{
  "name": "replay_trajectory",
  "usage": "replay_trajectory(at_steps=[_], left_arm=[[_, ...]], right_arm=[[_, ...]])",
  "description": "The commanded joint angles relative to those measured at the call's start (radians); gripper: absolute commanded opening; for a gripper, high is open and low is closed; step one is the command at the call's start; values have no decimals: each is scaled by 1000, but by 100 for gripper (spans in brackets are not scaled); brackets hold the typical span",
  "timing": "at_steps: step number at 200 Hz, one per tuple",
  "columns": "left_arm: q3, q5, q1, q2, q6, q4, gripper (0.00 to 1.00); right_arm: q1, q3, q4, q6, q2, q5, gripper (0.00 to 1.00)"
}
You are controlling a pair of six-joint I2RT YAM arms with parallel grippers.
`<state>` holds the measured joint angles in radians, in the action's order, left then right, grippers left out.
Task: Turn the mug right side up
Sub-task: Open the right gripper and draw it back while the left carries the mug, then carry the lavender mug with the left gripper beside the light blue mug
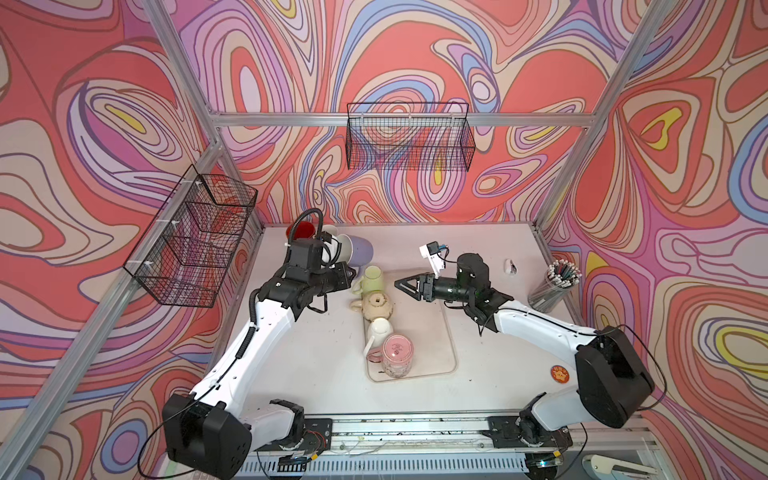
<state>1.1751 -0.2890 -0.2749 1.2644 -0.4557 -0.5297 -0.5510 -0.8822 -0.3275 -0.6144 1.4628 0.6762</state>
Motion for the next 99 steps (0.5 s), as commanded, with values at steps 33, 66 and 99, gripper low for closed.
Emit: replay_trajectory(at_steps=[33,66,99], left_arm=[[263,189,-1,171,141,-154,0],[415,251,-1,303,177,-229,0],[567,313,0,438,208,-284,0]], right_arm=[[-2,106,102,155,-88,-116,81],[-2,135,123,189,-115,-179,93],[-2,167,94,160,-108,-221,97]])
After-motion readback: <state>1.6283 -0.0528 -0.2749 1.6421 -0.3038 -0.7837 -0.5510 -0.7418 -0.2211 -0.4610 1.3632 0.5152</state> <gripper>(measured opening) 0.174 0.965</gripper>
